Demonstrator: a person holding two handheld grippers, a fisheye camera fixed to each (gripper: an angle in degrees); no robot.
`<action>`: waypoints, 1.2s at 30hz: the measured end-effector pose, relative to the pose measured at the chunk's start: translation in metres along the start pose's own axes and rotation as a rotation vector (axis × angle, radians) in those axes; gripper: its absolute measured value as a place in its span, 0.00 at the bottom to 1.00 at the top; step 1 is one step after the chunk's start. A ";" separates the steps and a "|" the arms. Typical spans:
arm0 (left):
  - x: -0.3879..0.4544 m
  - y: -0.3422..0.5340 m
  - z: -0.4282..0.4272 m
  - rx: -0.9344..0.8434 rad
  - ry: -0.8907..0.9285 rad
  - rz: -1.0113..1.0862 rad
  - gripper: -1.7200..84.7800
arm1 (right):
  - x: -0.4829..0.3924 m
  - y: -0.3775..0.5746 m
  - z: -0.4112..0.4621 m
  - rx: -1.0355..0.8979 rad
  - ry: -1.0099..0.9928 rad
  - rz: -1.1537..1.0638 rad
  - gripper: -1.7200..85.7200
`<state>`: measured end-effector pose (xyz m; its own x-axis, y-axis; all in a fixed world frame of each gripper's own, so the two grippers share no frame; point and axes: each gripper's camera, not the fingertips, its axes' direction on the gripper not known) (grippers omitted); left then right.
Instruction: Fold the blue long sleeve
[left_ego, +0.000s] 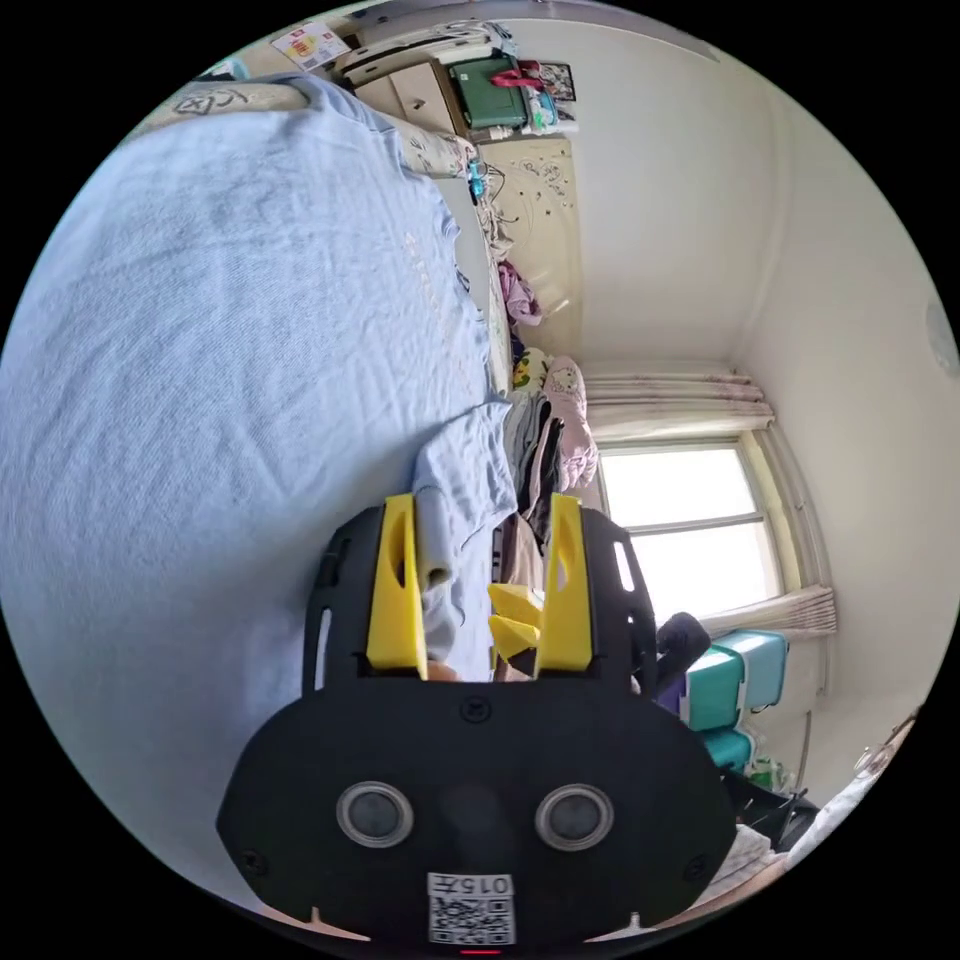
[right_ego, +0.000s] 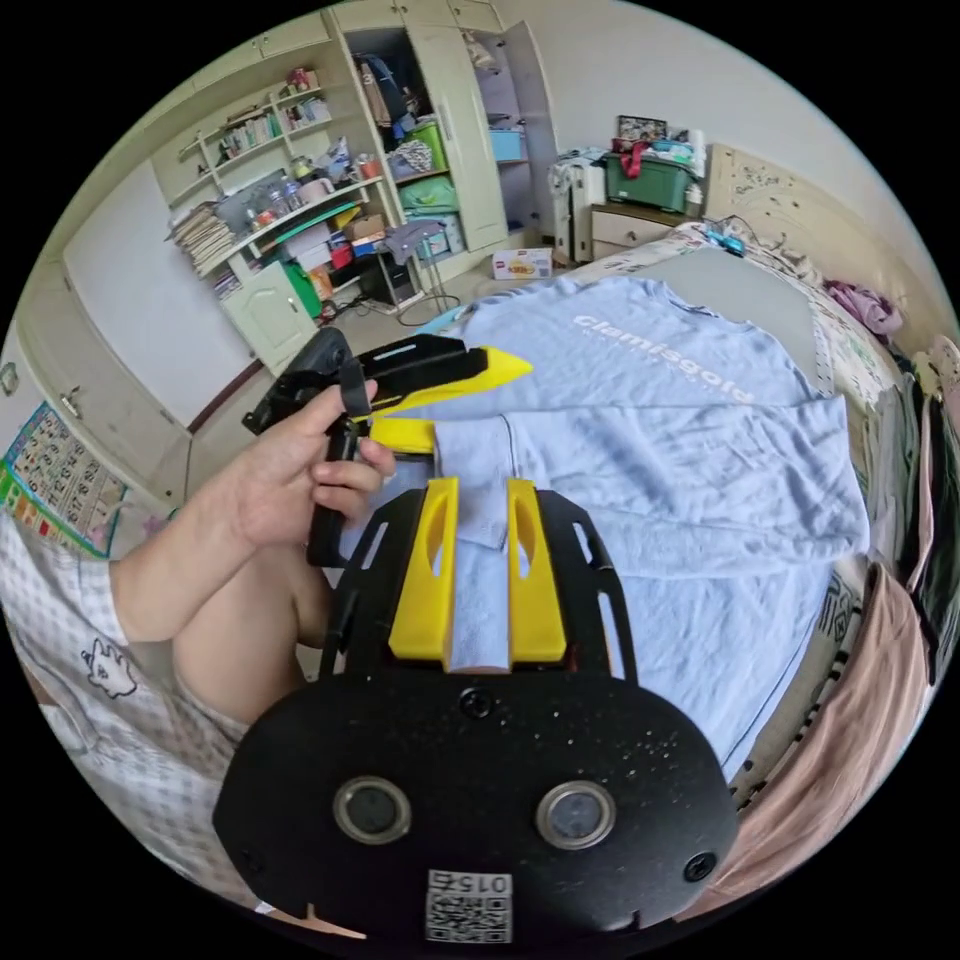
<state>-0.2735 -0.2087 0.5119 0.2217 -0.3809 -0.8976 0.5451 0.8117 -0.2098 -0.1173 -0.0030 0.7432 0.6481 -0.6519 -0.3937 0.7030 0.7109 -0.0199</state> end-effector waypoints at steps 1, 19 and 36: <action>-0.002 0.000 0.001 -0.027 0.011 0.020 0.12 | -0.006 0.003 0.006 -0.043 0.010 -0.033 0.12; 0.001 0.059 -0.068 -0.057 -0.073 0.184 0.03 | -0.022 0.049 -0.016 -0.041 0.053 -0.208 0.10; 0.068 0.061 -0.037 0.021 -0.491 0.483 0.09 | 0.287 0.157 -0.184 0.331 0.199 0.367 0.09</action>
<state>-0.2552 -0.1690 0.4240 0.7817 -0.1386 -0.6080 0.3071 0.9341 0.1819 0.1255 -0.0300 0.4577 0.8233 -0.2908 -0.4875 0.5162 0.7406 0.4301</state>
